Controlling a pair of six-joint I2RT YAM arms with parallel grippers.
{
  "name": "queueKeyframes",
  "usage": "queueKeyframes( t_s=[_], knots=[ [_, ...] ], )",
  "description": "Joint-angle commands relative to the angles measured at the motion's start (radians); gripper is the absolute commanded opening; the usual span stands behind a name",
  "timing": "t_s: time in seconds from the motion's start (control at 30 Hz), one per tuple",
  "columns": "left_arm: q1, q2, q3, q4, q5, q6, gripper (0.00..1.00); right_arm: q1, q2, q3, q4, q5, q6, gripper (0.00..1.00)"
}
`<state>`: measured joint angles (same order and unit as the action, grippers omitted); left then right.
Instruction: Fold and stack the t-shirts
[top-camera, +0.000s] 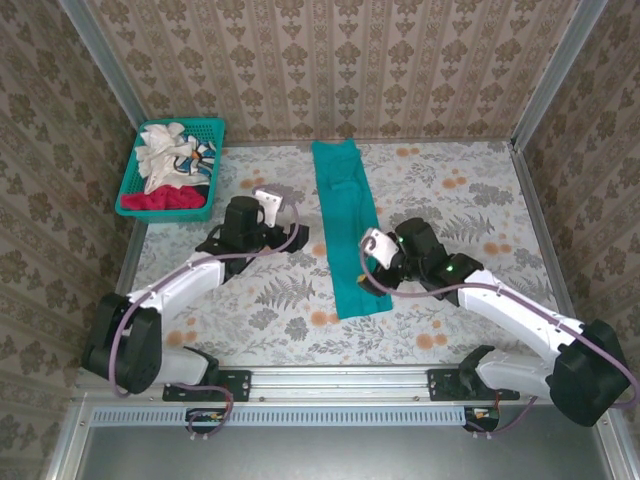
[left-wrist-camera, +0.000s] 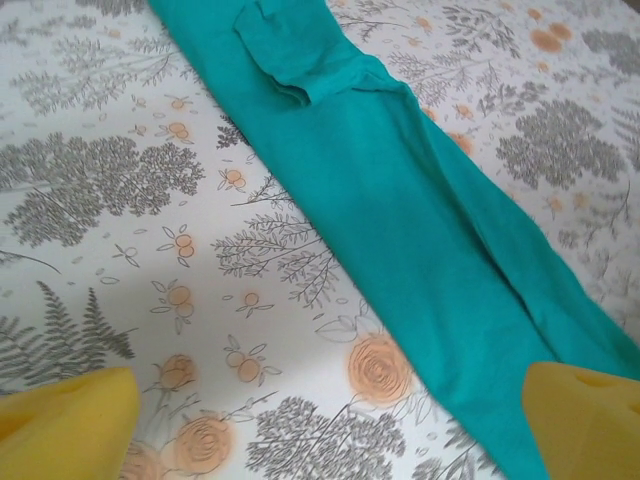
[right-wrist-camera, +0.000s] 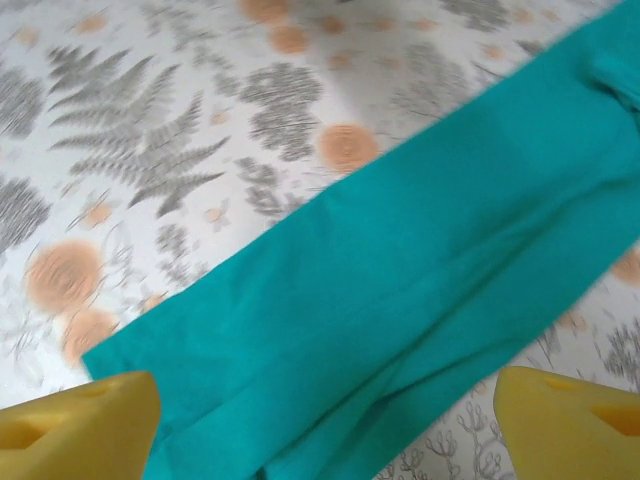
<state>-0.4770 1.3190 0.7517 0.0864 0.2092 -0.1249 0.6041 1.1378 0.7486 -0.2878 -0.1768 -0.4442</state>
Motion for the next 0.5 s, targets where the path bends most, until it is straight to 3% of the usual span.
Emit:
queueKeyframes(
  t_s=[0.0, 0.2, 0.47],
  knots=[
    [-0.004, -0.073, -0.023, -0.020, 0.028, 0.169, 1.00, 0.018, -0.032, 0.011, -0.129, -0.005, -0.245, 0.88],
    [-0.005, -0.174, -0.064, -0.126, 0.098, 0.305, 1.00, 0.051, 0.031, 0.036, -0.204, 0.026, -0.353, 0.86],
    [-0.005, -0.323, -0.231, -0.052, 0.180, 0.371, 1.00, 0.122, 0.207, 0.080, -0.273, 0.038, -0.398, 0.81]
  ],
)
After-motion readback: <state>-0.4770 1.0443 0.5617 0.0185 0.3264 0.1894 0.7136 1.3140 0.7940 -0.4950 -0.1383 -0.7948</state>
